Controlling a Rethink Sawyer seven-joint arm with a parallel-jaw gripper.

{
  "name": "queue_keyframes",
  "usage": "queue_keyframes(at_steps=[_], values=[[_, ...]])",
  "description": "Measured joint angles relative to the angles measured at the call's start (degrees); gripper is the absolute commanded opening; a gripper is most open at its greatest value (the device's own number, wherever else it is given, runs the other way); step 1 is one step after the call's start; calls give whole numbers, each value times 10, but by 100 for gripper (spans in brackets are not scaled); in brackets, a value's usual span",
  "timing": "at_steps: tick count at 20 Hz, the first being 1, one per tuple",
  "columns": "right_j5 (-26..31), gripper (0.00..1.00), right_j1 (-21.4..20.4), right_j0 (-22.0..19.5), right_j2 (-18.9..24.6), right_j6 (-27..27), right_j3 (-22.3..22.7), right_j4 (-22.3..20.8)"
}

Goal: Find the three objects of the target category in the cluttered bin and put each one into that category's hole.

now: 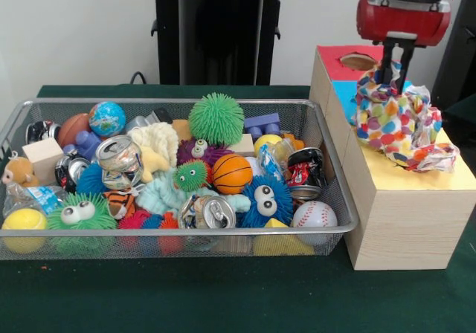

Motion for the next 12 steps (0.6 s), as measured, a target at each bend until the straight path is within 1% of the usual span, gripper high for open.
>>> queue_keyframes(at_steps=[7, 12], values=[[0, 0, 7, 36, -17, 0, -10, 40], [0, 0, 12, 53, -28, 0, -19, 62]])
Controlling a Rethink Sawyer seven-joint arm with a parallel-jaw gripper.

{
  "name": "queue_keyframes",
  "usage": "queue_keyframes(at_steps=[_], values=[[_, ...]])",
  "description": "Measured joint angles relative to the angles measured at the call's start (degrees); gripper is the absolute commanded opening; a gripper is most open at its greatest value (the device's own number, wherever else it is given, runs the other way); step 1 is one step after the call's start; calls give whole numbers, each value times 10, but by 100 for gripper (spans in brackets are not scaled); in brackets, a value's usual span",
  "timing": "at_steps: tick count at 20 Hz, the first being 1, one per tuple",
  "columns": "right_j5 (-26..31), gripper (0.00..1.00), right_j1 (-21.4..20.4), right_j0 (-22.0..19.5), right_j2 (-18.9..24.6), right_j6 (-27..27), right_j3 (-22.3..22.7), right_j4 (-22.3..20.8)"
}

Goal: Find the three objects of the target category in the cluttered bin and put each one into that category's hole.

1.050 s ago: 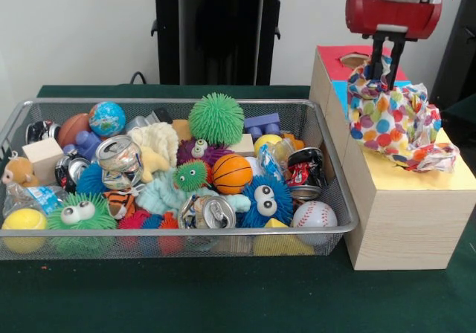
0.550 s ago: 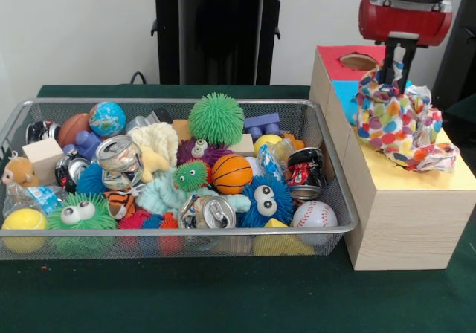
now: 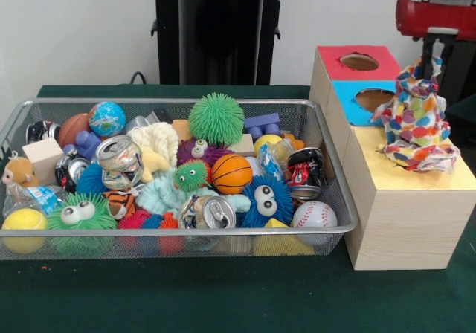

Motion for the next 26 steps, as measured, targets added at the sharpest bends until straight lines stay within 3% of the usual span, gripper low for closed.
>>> queue_keyframes(at_steps=[14, 26], values=[[-9, 0, 32, 7, -24, 0, -14, 13], [-50, 0, 70, -16, -25, 0, -17, 18]])
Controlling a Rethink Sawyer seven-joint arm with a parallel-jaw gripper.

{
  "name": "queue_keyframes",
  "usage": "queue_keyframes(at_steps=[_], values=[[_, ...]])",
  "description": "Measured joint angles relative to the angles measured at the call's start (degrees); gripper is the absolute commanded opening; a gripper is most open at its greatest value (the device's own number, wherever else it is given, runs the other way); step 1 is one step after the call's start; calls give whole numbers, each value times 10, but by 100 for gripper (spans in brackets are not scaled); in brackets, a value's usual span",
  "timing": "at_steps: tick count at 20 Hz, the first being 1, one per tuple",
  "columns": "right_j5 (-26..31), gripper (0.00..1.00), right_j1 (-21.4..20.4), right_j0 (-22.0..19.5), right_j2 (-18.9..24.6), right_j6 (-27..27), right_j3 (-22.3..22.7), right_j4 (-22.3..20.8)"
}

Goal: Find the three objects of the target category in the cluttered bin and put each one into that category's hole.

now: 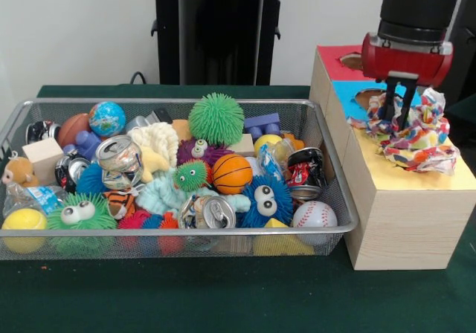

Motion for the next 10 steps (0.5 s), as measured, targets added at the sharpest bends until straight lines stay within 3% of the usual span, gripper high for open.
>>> queue_keyframes(at_steps=[10], values=[[-5, 0, 19, -2, 0, 0, -18, 15]])
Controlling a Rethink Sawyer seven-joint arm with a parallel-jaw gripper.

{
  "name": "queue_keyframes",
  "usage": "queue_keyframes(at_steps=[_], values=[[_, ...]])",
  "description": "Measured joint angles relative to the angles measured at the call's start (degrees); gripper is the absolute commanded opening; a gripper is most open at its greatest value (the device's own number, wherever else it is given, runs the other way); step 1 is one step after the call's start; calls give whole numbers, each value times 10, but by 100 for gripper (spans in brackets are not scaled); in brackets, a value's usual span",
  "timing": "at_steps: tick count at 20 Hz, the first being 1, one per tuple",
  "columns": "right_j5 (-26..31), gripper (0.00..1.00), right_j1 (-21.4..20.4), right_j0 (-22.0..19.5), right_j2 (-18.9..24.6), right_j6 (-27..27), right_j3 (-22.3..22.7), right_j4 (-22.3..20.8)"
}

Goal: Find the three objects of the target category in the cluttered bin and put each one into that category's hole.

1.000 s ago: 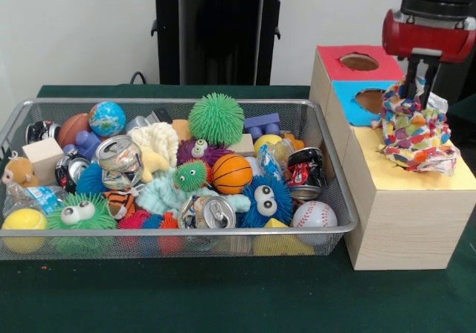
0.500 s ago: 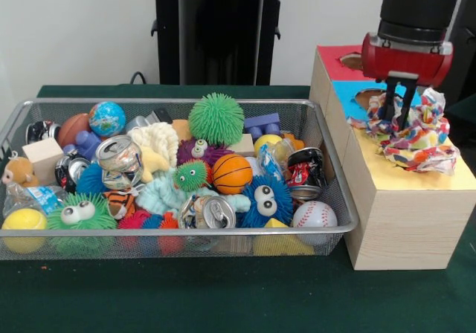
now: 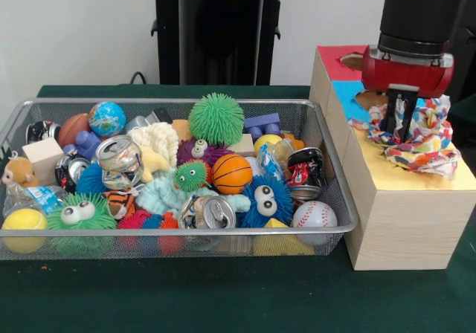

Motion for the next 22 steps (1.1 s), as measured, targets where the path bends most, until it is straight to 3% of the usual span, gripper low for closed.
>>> queue_keyframes(at_steps=[22], values=[[0, 0, 36, 23, -14, 0, -40, 47]])
